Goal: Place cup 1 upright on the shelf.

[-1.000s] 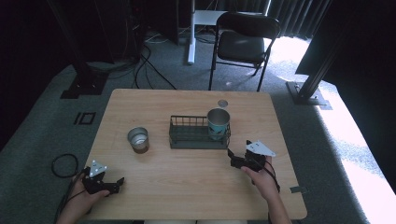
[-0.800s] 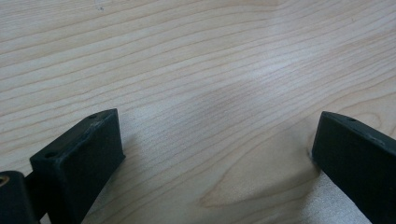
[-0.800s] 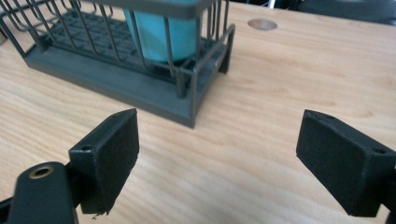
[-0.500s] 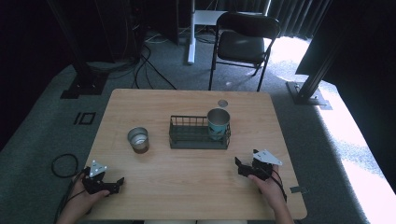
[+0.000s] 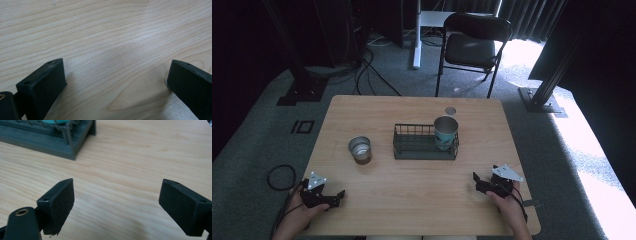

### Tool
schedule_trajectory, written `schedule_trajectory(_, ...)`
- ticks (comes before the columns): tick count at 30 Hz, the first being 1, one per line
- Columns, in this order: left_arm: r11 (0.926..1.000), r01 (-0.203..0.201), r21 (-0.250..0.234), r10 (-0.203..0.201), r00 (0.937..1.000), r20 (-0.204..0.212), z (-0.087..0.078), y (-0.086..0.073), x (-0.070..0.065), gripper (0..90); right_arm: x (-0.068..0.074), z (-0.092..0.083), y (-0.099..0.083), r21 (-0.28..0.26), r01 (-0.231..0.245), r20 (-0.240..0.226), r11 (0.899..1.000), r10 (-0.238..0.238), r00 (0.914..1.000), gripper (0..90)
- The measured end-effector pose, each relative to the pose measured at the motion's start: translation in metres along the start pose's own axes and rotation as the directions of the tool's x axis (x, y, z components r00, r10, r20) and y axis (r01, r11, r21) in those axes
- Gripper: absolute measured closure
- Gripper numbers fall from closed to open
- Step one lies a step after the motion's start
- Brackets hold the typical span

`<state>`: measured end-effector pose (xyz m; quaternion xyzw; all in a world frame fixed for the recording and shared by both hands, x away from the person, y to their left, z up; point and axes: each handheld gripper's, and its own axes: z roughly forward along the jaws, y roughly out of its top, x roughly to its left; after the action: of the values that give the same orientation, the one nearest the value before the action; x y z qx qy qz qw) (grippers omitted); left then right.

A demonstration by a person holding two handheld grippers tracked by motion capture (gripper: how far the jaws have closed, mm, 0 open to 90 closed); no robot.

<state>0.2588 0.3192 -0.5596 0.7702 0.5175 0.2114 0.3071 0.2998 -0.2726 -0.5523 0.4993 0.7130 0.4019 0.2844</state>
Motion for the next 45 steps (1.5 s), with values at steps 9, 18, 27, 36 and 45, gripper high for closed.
schedule_trajectory(9, 1.0000, 0.000, 0.000, 0.000, 1.0000, 0.000, 0.000, 0.000, 0.000, 2.6, -0.015, -0.013, -0.011, 0.055, -0.029, 0.010, 0.998, 0.029, 0.9995, 12.6)
schedule_trajectory(18, 1.0000, 0.000, 0.000, 0.000, 1.0000, 0.000, 0.000, 0.000, 0.000, 2.6, -0.025, -0.022, -0.018, 0.099, -0.047, 0.025, 0.994, 0.045, 0.9987, 12.3)
schedule_trajectory(27, 1.0000, 0.000, 0.000, 0.000, 1.0000, 0.000, 0.000, 0.000, 0.000, 2.6, -0.033, -0.026, -0.023, 0.170, -0.006, -0.012, 0.985, 0.008, 0.9999, 13.3)
schedule_trajectory(36, 1.0000, 0.000, 0.000, 0.000, 1.0000, 0.000, 0.000, 0.000, 0.000, 2.6, -0.032, -0.022, -0.022, 0.215, 0.021, -0.041, 0.976, -0.012, 0.9991, 12.3)
schedule_trajectory(45, 1.0000, 0.000, 0.000, 0.000, 1.0000, 0.001, 0.000, 0.000, 0.000, 2.6, -0.033, -0.022, -0.022, 0.216, 0.021, -0.042, 0.976, -0.012, 0.9991, 12.1)
